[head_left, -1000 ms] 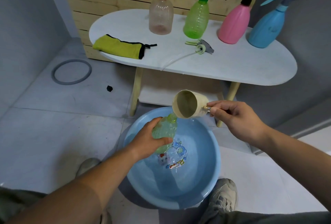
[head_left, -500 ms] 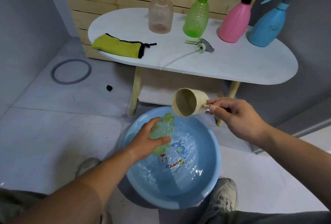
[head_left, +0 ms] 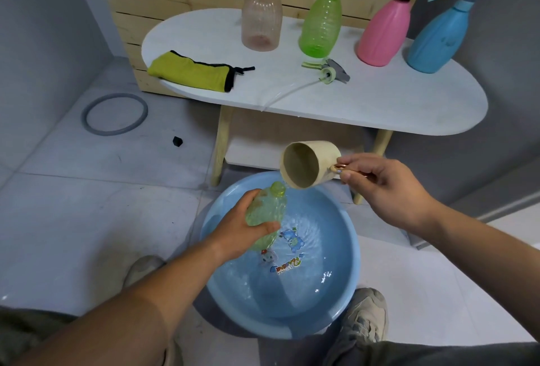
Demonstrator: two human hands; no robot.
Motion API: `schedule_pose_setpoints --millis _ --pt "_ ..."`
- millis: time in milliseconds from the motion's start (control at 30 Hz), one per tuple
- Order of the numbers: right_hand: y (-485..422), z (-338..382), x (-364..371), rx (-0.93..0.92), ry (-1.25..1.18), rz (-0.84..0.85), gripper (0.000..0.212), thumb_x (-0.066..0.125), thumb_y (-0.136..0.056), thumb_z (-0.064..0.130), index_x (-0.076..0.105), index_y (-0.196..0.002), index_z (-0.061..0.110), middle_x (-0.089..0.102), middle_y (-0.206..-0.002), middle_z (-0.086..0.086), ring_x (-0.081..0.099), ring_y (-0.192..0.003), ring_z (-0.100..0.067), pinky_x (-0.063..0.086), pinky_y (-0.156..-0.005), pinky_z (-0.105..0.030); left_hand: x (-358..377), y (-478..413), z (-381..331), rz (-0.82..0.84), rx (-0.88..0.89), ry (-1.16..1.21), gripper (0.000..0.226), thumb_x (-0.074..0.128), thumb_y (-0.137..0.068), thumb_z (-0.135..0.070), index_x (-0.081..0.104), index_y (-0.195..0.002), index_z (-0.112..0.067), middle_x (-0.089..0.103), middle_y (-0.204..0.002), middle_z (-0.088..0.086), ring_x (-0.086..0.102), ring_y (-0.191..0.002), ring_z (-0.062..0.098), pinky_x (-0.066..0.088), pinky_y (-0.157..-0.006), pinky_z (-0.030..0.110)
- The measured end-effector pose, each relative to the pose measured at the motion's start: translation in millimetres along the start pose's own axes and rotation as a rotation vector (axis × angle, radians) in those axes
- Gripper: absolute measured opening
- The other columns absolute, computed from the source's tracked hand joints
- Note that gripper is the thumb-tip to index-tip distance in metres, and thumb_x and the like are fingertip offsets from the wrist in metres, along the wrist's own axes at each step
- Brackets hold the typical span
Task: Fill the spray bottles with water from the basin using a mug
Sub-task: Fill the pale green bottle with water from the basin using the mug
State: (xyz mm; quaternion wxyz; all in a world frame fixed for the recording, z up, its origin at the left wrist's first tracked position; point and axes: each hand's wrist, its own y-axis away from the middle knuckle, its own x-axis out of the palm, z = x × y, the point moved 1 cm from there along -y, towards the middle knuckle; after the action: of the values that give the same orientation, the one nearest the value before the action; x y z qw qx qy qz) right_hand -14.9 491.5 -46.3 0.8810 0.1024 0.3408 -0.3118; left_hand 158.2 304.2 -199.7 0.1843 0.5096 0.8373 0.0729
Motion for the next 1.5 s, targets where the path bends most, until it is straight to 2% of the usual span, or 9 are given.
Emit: schedule_pose_setpoints --millis 133,300,433,567,767,1067,1300,1433,1500 --pt "-1 0 0 -0.021 0.016 -0.004 0.028 0.063 -0.094 0.020 0.065 -0.081 0.045 0.067 -0.119 0.007 0.057 -0.109 0.005 0.034 -0.082 0.002 1 0 0 0.008 -0.001 0.005 0.073 0.086 -0.074 -0.040 0.049 -0.137 -0.039 0.059 -0.133 -0.006 0.059 -0.120 0.016 0.055 -0.100 0.037" --pt "-2 -1 0 -0.031 0.007 -0.002 0.026 0.064 -0.094 0.019 0.067 -0.084 0.044 0.066 -0.120 0.007 0.058 -0.109 0.002 0.035 -0.083 0.001 2 1 -1 -0.006 0.013 0.019 0.069 0.088 -0.073 -0.035 0.051 -0.131 -0.039 0.060 -0.126 -0.008 0.062 -0.112 0.010 0.053 -0.080 0.018" --pt "-3 -1 0 -0.049 0.025 0.000 0.023 0.064 -0.094 0.021 0.068 -0.089 0.043 0.065 -0.121 0.009 0.057 -0.114 -0.001 0.035 -0.086 0.000 3 1 -1 0.003 0.004 0.016 0.071 0.088 -0.072 -0.036 0.051 -0.132 -0.036 0.060 -0.128 -0.005 0.061 -0.115 0.014 0.054 -0.098 0.034" --pt "-2 -3 -1 -0.053 0.042 0.003 0.019 0.064 -0.094 0.023 0.069 -0.094 0.042 0.064 -0.123 0.010 0.056 -0.117 -0.002 0.035 -0.089 0.000 4 2 -3 -0.012 -0.007 0.034 0.071 0.090 -0.076 -0.030 0.051 -0.135 -0.032 0.061 -0.129 -0.004 0.062 -0.117 0.017 0.053 -0.103 0.040" --pt "-2 -1 0 -0.072 0.043 -0.003 0.022 0.063 -0.094 0.024 0.067 -0.093 0.045 0.063 -0.124 0.009 0.055 -0.118 -0.003 0.036 -0.084 0.002 4 3 -4 -0.014 -0.020 0.010 0.072 0.088 -0.078 -0.032 0.050 -0.138 -0.034 0.060 -0.131 -0.010 0.059 -0.120 0.011 0.051 -0.105 0.035" --pt "-2 1 1 -0.125 0.124 0.022 0.025 0.063 -0.094 0.029 0.063 -0.091 0.054 0.059 -0.126 0.012 0.054 -0.119 -0.010 0.040 -0.075 -0.001 4 6 -9 -0.013 -0.028 0.023 0.072 0.087 -0.081 -0.029 0.051 -0.143 -0.030 0.061 -0.135 -0.010 0.057 -0.126 0.011 0.046 -0.112 0.040" --pt "-2 2 0 -0.181 0.257 0.033 0.011 0.061 -0.094 0.028 0.071 -0.094 0.033 0.059 -0.131 0.007 0.051 -0.124 -0.017 0.042 -0.082 -0.007 3 8 -10 -0.014 -0.039 0.027 0.069 0.088 -0.080 -0.028 0.053 -0.140 -0.030 0.064 -0.131 -0.009 0.060 -0.121 0.012 0.049 -0.109 0.039" --pt "0 3 -1 -0.202 0.314 0.036 0.015 0.062 -0.095 0.024 0.075 -0.101 0.022 0.058 -0.134 0.003 0.048 -0.126 -0.017 0.035 -0.081 -0.002 2 8 -8 -0.029 -0.043 0.020 0.067 0.088 -0.080 -0.028 0.054 -0.138 -0.029 0.065 -0.129 -0.008 0.062 -0.119 0.012 0.050 -0.107 0.037" --pt "0 5 -1 -0.227 0.348 0.041 0.015 0.062 -0.095 0.022 0.076 -0.102 0.019 0.057 -0.136 0.002 0.048 -0.126 -0.019 0.036 -0.087 -0.013 2 8 -8 -0.038 -0.042 0.013 0.066 0.088 -0.080 -0.027 0.055 -0.137 -0.028 0.065 -0.128 -0.007 0.062 -0.119 0.014 0.051 -0.106 0.037"
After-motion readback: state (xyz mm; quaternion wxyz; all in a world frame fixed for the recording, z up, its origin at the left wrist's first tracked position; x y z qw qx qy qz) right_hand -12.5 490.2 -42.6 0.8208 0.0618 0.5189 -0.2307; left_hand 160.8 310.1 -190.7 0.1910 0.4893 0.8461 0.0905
